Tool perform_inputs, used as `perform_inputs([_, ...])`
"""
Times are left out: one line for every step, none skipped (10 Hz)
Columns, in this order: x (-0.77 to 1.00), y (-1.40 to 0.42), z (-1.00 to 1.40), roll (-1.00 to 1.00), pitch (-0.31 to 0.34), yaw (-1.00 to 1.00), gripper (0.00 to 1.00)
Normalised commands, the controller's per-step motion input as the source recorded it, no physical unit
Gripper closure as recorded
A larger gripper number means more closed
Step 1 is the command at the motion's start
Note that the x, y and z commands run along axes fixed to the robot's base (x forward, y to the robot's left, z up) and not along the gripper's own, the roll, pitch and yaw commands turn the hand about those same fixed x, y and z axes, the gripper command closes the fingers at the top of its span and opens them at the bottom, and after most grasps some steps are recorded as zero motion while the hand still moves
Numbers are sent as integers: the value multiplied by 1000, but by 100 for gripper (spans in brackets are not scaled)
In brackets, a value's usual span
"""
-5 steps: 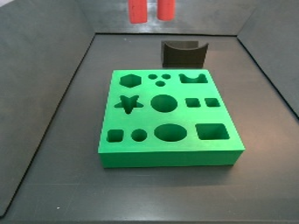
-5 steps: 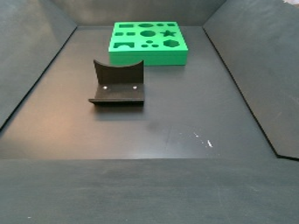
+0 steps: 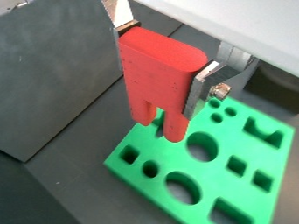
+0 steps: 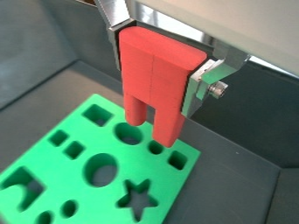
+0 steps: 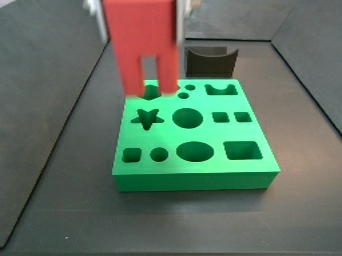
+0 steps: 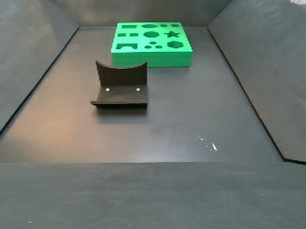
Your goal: Insert the square-circle object.
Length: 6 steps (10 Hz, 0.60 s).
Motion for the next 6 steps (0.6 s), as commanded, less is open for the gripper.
perform_inputs([-197, -171, -600, 0, 0, 20, 100])
perform_inputs([0, -146, -606, 0, 30, 63, 100])
perform_inputs([0, -226, -300, 0, -6, 109, 100])
perform_inputs([0, -131, -231, 34, 0, 0, 100])
perform_inputs([0, -214, -497, 161, 0, 0, 100])
perform_inputs([43, -334, -503, 321, 179, 0, 100])
